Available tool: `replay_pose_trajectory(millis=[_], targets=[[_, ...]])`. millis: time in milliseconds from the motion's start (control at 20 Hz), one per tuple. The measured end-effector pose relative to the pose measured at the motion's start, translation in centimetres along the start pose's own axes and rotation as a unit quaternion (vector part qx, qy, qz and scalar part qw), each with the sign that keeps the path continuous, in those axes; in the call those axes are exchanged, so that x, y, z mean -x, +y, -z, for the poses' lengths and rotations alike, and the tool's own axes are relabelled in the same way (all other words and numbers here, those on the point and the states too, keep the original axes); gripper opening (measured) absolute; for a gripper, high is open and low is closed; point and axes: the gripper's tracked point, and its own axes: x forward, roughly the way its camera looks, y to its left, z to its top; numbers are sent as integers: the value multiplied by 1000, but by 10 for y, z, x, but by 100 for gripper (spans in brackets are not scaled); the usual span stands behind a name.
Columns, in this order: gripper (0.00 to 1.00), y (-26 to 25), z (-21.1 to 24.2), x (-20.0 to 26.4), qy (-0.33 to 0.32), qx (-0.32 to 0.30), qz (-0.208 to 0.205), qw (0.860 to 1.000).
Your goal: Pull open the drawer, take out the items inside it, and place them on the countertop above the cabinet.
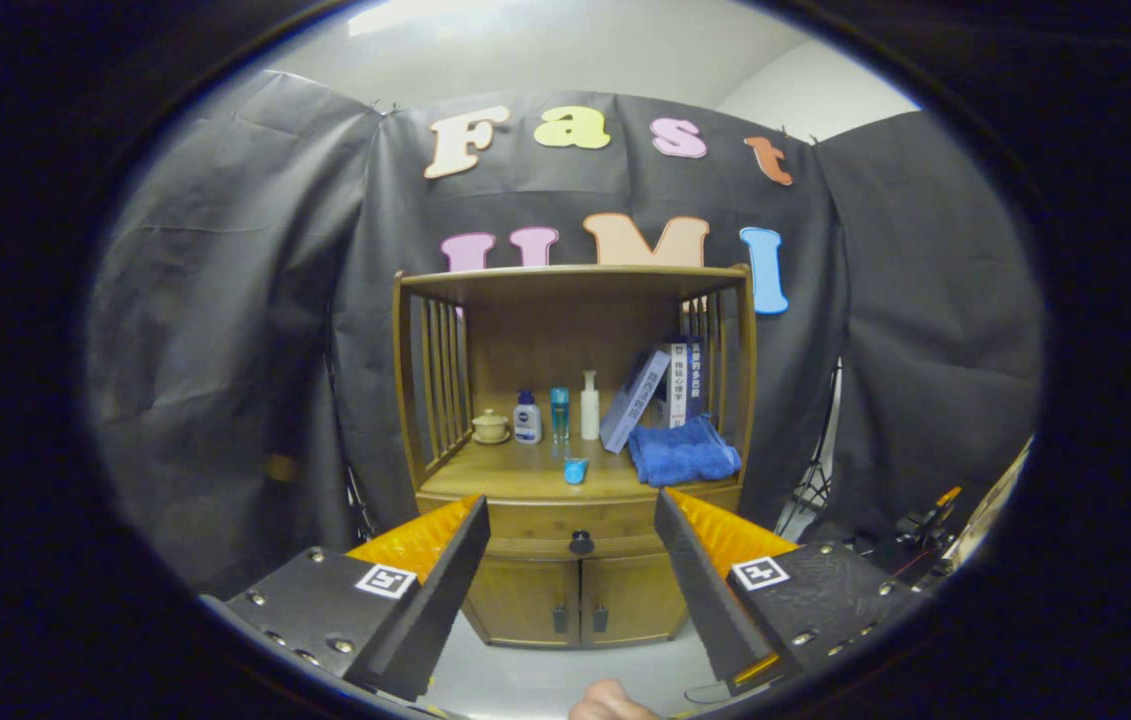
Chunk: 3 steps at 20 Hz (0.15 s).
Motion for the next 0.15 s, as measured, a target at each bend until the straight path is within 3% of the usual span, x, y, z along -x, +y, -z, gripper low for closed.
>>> replay_pose_trajectory(millis=[150], targets=[[99,3,10,4,-2,-5,-11,1000]])
